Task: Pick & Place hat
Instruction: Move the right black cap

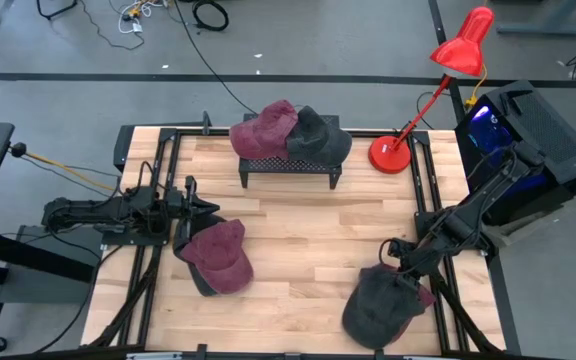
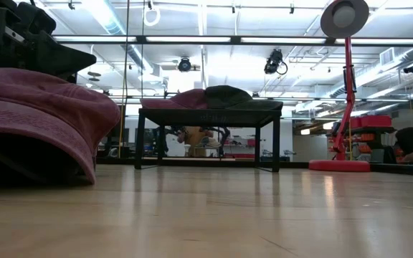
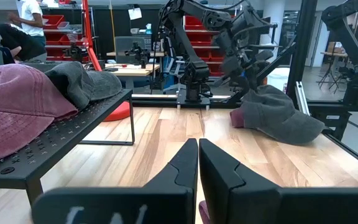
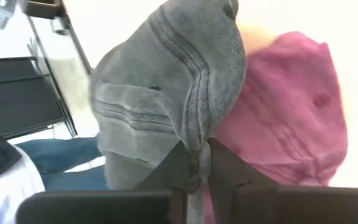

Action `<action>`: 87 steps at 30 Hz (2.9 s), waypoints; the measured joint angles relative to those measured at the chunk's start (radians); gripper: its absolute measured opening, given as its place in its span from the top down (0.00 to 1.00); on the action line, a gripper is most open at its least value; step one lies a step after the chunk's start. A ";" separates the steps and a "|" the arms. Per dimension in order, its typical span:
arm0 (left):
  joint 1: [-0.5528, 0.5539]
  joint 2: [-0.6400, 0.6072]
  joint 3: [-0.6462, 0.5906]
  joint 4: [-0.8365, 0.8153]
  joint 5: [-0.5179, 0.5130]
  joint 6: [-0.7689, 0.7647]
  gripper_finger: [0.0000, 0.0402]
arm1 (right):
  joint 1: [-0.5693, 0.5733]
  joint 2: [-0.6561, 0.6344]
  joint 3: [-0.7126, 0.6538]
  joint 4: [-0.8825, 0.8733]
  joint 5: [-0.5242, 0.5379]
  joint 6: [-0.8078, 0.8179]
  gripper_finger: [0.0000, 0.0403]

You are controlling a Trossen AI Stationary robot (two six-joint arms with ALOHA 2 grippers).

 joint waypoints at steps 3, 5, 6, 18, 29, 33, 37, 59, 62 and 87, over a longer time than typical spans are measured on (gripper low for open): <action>0.000 0.000 0.000 0.000 0.000 0.000 0.95 | 0.000 0.000 0.028 0.000 0.011 -0.016 0.92; 0.000 0.000 0.000 0.000 0.000 0.000 0.95 | 0.000 0.000 0.051 0.000 0.023 -0.029 0.92; 0.000 0.000 0.000 0.000 0.000 0.000 0.95 | 0.000 0.000 0.061 0.000 0.027 -0.035 0.92; 0.000 0.000 0.000 0.000 0.000 0.000 0.95 | -0.026 0.011 0.248 -0.008 0.051 -0.186 0.92; 0.000 0.000 0.000 0.000 0.000 0.000 0.95 | -0.091 0.068 0.445 -0.048 0.032 -0.374 0.92; 0.000 0.000 0.000 0.000 0.000 0.000 0.95 | -0.129 0.093 0.518 -0.049 -0.013 -0.472 0.92; 0.000 0.000 0.000 0.000 0.000 0.000 0.95 | -0.182 0.122 0.594 -0.055 -0.068 -0.578 0.92; 0.000 0.000 0.000 0.000 0.000 0.000 0.95 | -0.615 0.208 0.828 -0.231 -0.116 -1.051 0.92; 0.000 0.000 0.000 0.000 0.000 0.000 0.95 | -0.682 0.208 0.828 -0.208 -0.114 -1.048 0.92; 0.000 0.000 0.000 0.000 0.000 0.000 0.95 | -1.010 0.209 0.829 0.282 -0.115 -1.048 0.92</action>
